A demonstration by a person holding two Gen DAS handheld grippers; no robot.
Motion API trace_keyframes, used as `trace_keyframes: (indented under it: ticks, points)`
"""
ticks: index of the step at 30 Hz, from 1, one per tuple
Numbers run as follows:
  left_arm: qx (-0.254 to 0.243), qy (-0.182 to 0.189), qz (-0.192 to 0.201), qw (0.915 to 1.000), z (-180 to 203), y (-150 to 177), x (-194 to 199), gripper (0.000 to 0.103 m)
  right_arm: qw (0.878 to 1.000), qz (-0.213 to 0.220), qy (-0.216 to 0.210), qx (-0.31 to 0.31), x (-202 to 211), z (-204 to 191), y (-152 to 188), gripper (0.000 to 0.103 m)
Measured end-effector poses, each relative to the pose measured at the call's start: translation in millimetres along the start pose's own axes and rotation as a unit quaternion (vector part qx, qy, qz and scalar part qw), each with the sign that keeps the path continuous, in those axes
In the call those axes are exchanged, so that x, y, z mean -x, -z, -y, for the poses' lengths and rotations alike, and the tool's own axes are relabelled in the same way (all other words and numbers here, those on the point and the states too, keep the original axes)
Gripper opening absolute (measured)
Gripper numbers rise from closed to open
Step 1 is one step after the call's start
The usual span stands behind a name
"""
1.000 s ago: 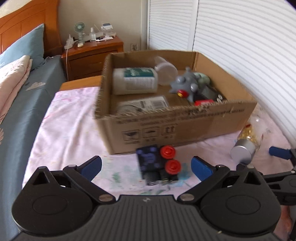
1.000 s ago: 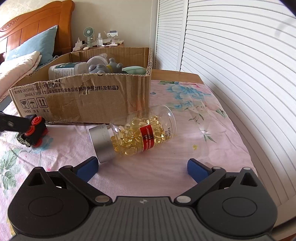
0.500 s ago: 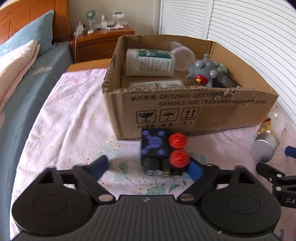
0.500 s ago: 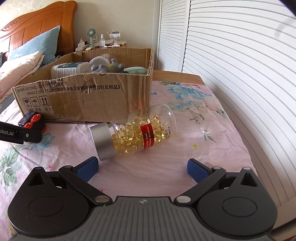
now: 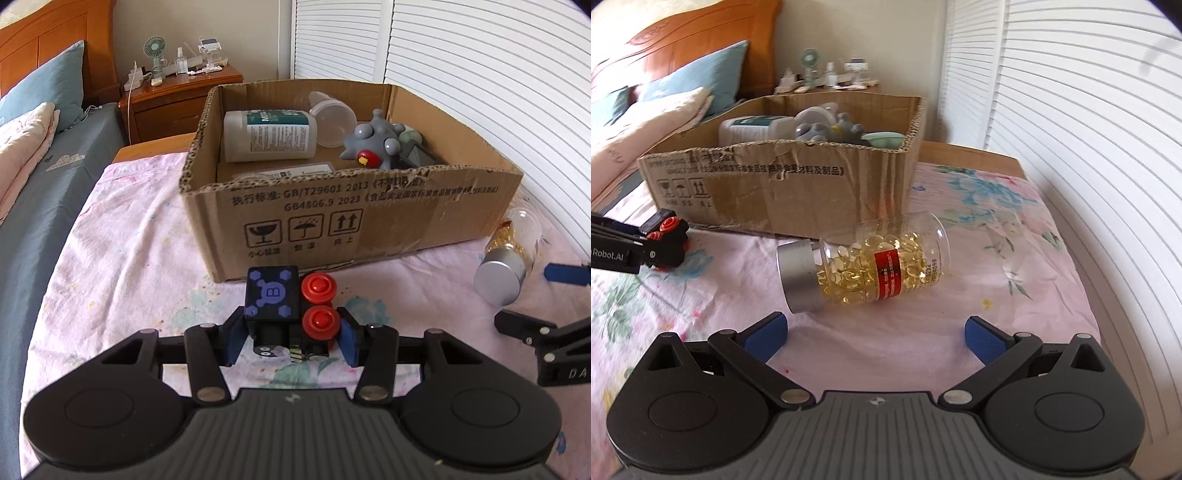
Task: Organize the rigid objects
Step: 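Grasp the black-blue toy train with the left tool, then grasp the red-labelled capsule jar with the right tool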
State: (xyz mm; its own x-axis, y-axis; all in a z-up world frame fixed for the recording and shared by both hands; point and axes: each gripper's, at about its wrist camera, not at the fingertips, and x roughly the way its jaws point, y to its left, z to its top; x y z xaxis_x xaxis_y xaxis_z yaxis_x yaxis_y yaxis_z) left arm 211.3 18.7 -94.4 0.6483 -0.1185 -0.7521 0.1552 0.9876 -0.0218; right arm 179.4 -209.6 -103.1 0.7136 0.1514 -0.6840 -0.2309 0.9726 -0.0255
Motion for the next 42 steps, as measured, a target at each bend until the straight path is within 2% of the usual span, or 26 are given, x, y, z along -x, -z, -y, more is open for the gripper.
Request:
trace_keyframes:
  ticks: [5, 12, 17, 21, 24, 27, 32, 33, 35, 39, 42]
  points:
    - [-0.002, 0.000, 0.001, 1.0000, -1.0, 1.4, 1.0, 0.049, 0.998, -0.005, -0.045, 0.046, -8.7, 9.3, -9.4, 0.103]
    - [-0.004, 0.002, 0.002, 1.0000, -2.2, 2.3, 1.5, 0.049, 0.994, -0.017, -0.063, 0.082, -18.3, 6.5, -26.4, 0.103]
    - [-0.005, 0.000, 0.002, 1.0000, -1.1, 0.1, 0.0, 0.050, 0.993, -0.026, -0.060, 0.096, -19.7, -7.2, -36.8, 0.103]
    - [-0.006, -0.001, 0.003, 1.0000, 0.6, -1.8, -2.0, 0.056, 0.993, -0.031, -0.071, 0.088, -15.8, -16.5, -40.1, 0.103]
    - [-0.005, -0.005, 0.008, 0.9999, 2.7, -3.0, -5.0, 0.061, 0.995, -0.036, -0.058, 0.078, -17.4, -21.8, -42.0, 0.103]
    - [0.000, -0.006, 0.008, 1.0000, 3.3, -4.7, -6.4, 0.060, 0.996, -0.038, -0.045, 0.069, -19.4, -25.2, -44.5, 0.103]
    - [-0.001, -0.002, 0.007, 1.0000, 2.3, -4.0, -5.3, 0.053, 0.997, -0.039, -0.032, 0.053, -19.9, -27.9, -49.0, 0.103]
    - [-0.002, 0.000, 0.007, 1.0000, 1.3, -4.3, -4.9, 0.049, 0.998, -0.039, -0.023, 0.054, -19.4, -29.1, -49.6, 0.102]
    - [-0.002, 0.008, 0.003, 1.0000, -1.7, -4.9, -4.3, 0.049, 0.997, -0.044, -0.006, 0.058, -19.0, -31.1, -50.7, 0.098]
    - [-0.016, 0.014, -0.003, 0.9998, -4.5, -3.1, -1.7, 0.049, 0.997, -0.049, -0.004, 0.057, -13.8, -32.8, -50.3, 0.098]
    - [-0.026, 0.027, -0.011, 0.9993, -7.2, -1.3, 1.8, 0.049, 0.997, -0.056, -0.018, 0.057, -7.4, -33.9, -49.7, 0.097]
